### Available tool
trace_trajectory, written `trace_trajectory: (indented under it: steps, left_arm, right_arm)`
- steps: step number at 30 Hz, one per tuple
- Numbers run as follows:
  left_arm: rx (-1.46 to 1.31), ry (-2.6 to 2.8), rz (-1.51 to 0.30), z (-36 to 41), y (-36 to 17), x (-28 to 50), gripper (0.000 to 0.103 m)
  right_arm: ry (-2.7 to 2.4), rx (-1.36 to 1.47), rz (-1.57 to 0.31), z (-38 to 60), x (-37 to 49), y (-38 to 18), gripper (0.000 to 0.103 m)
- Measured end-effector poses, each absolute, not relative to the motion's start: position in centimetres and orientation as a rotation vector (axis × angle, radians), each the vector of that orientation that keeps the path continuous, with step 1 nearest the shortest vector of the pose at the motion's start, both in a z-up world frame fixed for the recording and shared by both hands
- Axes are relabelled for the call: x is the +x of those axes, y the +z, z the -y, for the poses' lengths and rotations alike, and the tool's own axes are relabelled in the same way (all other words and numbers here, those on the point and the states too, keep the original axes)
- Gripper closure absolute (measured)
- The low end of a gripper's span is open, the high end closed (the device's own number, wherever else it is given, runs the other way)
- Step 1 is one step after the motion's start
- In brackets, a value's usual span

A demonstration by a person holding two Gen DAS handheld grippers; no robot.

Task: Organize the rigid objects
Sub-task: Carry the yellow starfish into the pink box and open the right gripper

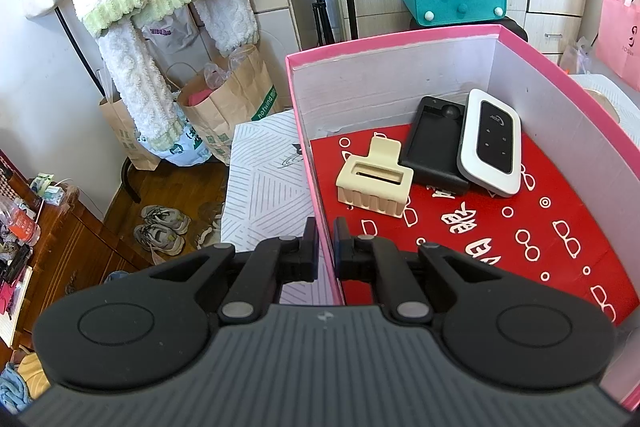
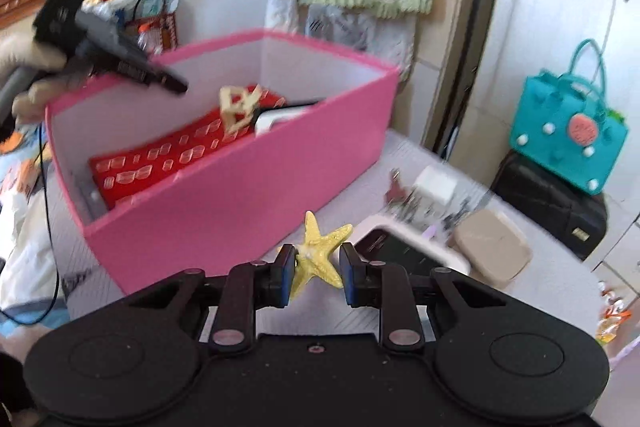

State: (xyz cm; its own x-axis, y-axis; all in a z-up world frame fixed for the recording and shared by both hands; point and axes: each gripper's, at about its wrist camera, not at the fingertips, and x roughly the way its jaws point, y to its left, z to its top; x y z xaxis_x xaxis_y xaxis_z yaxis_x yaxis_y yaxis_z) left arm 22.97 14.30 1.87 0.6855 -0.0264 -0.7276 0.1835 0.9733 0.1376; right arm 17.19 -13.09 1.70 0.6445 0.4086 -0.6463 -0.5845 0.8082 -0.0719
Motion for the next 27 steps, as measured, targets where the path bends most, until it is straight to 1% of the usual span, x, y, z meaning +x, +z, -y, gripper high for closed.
trace_trajectory:
  steps: [6,9,11,14,17,20,25,27]
  left_arm:
    - [0.207,-0.119,-0.808,-14.3,1.9,23.0,0.097]
    - [0.206,-0.118,-0.809,-14.3,1.9,23.0,0.097]
    - [0.21,-0.114,-0.81,-14.3,1.9,22.9,0.097]
    - [0.22,-0.104,-0.814,-14.2,1.9,22.9,0.097]
    - [0.24,-0.097,-0.817,-14.0,2.0,22.9,0.096]
    - [0.288,-0.081,-0.774,-13.3,2.3,22.0,0.094]
    - [0.333,-0.07,-0.698,-12.8,2.5,20.1,0.094]
    - [0.318,-0.072,-0.694,-13.0,2.5,20.2,0.096]
  right_arm:
    - [0.578,-0.209,-0.584,12.8,18.5,6.1,0.075]
    - [0.665,-0.135,-0.607,11.4,20.0,7.5,0.074]
    - [0.736,-0.087,-0.697,10.0,21.7,7.2,0.074]
    - [0.79,-0.092,-0.811,7.0,24.0,6.0,0.074]
    - [0.8,-0.134,-0.86,4.1,25.8,5.2,0.074]
    - [0.809,-0.178,-0.888,1.6,27.2,4.7,0.074]
    - [0.809,-0.215,-0.971,-0.8,28.3,3.6,0.075]
    - [0.786,-0.248,-0.997,-1.8,28.7,3.0,0.075]
